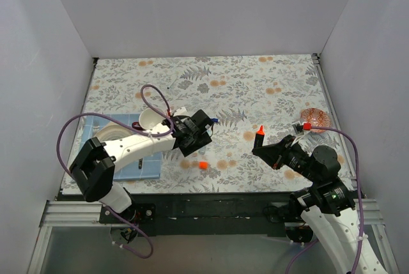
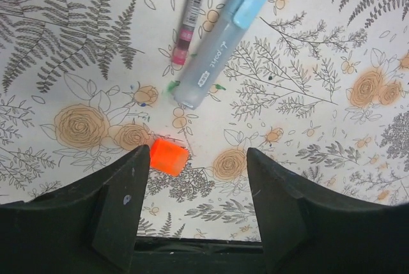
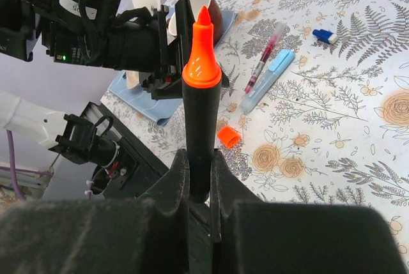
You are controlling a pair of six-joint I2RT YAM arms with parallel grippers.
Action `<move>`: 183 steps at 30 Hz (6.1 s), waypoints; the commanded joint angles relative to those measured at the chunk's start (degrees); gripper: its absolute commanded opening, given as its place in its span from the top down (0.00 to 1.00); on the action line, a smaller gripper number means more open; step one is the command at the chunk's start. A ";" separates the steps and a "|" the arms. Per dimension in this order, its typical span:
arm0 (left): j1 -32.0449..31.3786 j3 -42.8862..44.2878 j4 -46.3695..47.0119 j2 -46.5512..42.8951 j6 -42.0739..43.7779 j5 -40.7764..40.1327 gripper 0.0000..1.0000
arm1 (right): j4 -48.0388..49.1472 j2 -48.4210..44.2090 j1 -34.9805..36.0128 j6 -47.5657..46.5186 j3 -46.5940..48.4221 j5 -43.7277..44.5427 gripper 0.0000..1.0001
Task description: Insert the pens into the pen caps
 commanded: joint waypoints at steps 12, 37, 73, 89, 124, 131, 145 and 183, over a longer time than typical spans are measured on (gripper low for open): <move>-8.76 8.39 -8.52 12.76 13.59 -4.82 0.45 | 1.22 -0.58 0.24 0.06 2.59 -0.14 0.99; -10.35 4.09 -2.27 13.29 24.41 -2.09 0.48 | 0.25 -3.57 0.15 1.12 3.73 2.15 0.99; 12.39 -4.62 17.86 -6.32 128.91 24.44 1.00 | -4.32 -1.38 0.33 -0.47 12.96 12.43 0.99; 20.59 -4.89 15.22 6.51 138.93 32.62 1.00 | -1.86 0.82 0.33 -1.61 12.87 13.92 0.99; 19.18 0.30 24.00 -6.58 93.13 22.53 0.02 | -1.86 -1.99 0.42 0.50 11.55 11.64 0.99; 19.36 11.89 10.23 1.85 73.58 9.95 0.02 | -1.95 -2.69 0.50 0.68 12.52 11.64 0.99; 18.48 8.21 1.16 4.41 49.21 16.12 0.44 | -4.14 -3.92 0.94 0.24 12.96 11.55 0.99; 18.13 9.70 1.07 22.60 52.89 10.92 0.54 | -4.76 -4.54 1.12 -0.12 13.66 12.43 0.99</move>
